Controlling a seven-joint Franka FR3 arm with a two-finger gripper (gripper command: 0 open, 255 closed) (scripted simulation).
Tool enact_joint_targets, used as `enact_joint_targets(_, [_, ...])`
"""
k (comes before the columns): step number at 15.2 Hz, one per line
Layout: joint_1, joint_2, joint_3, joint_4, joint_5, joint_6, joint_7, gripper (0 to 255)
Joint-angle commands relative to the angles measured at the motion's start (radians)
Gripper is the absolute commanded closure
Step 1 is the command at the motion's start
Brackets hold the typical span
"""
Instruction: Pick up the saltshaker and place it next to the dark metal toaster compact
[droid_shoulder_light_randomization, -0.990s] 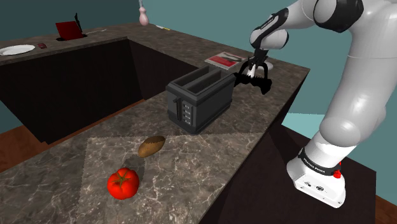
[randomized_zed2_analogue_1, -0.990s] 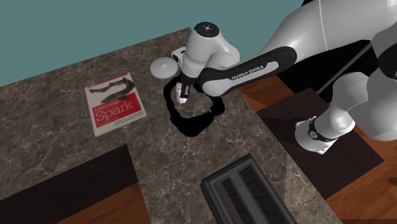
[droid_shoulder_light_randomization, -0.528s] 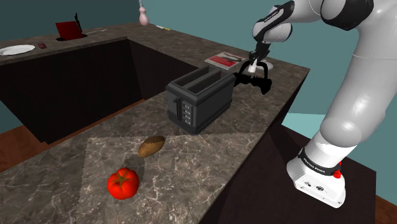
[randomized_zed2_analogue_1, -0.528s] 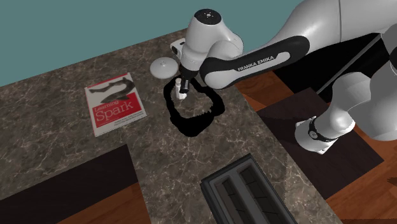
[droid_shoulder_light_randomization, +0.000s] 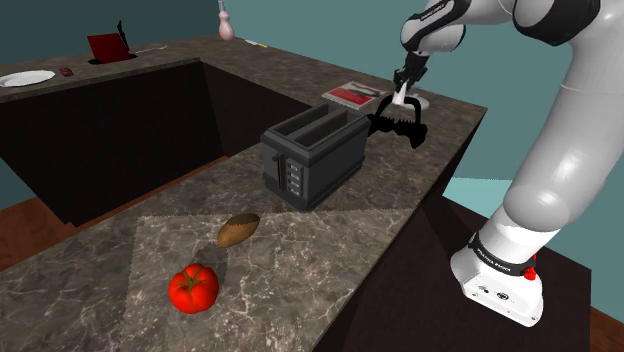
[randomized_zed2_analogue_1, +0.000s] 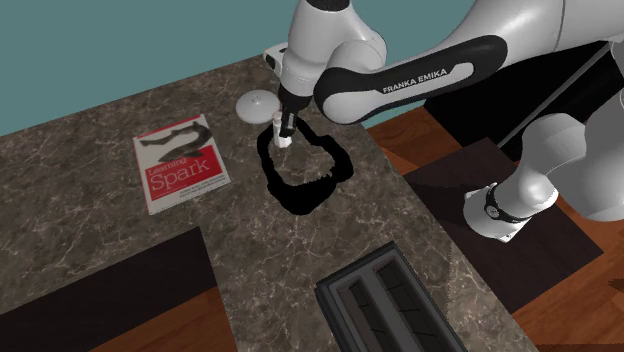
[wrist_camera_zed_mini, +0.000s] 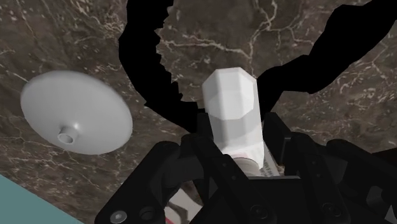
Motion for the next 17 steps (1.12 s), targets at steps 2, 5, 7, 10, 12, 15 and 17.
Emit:
enact_joint_targets(2, [0.005,-0.024,-0.004,0.013,-0.018,-0.035,0.012,255])
enact_joint_targets(5, [0.007,-0.038,-0.007,0.038,-0.029,-0.071,0.02,255])
enact_joint_targets(7, [0.009,-0.046,-0.008,0.055,-0.036,-0.096,0.024,255])
enact_joint_targets(10, [0.01,-0.057,-0.01,0.084,-0.044,-0.134,0.03,255])
enact_joint_targets(12, [0.011,-0.063,-0.011,0.104,-0.049,-0.159,0.033,255])
enact_joint_targets(15, [0.011,-0.071,-0.012,0.136,-0.055,-0.198,0.037,255])
enact_joint_targets(17, [0.011,-0.075,-0.012,0.158,-0.058,-0.224,0.039,255])
